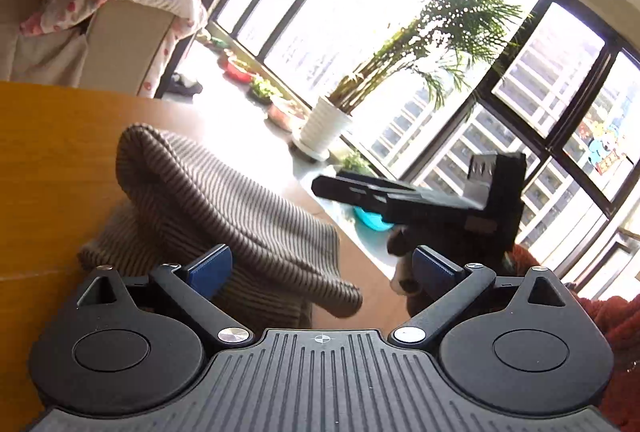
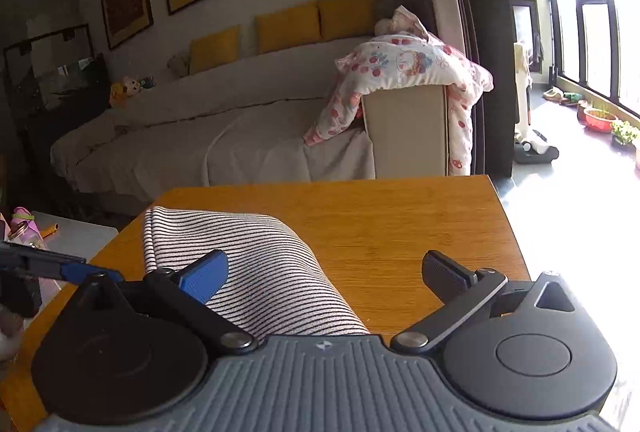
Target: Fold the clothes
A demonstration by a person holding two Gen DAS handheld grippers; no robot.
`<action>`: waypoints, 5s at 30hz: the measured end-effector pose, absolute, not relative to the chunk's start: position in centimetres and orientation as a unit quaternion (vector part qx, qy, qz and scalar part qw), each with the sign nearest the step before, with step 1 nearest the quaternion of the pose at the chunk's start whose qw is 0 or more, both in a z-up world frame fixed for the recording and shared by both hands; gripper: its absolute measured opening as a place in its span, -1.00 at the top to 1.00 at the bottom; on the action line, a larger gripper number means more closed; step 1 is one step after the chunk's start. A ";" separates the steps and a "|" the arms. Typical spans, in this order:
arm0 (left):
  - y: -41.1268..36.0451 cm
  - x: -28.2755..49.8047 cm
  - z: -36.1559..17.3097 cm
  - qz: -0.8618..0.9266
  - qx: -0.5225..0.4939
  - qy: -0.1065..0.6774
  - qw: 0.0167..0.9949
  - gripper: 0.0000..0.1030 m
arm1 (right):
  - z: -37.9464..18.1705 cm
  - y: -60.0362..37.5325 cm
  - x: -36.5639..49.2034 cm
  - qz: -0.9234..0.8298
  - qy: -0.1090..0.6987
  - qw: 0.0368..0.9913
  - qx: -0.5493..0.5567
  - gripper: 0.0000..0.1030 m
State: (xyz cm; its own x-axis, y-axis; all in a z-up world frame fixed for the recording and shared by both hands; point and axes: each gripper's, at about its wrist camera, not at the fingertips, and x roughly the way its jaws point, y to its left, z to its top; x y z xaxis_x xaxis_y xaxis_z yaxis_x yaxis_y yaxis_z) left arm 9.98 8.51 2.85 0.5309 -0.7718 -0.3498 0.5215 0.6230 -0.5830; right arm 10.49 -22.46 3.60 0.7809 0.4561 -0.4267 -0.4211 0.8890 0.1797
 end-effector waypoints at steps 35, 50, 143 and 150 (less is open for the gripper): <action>13.2 10.8 -0.1 -0.196 -0.312 0.326 0.870 -0.89 | -2.0 -11.7 2.2 0.258 0.178 0.921 -0.231 -0.34; 9.4 11.3 -1.0 -0.255 -0.288 0.343 0.857 -0.19 | -3.3 -11.3 1.6 0.195 0.106 0.918 -0.329 0.14; 6.6 8.9 -0.7 -0.296 -0.194 0.321 0.878 -0.02 | 5.8 -22.2 9.3 0.327 0.323 0.885 0.076 -1.00; 7.1 8.3 -1.0 -0.302 -0.194 0.316 0.878 -0.03 | 2.0 -21.2 20.7 0.299 0.403 0.852 0.151 -1.00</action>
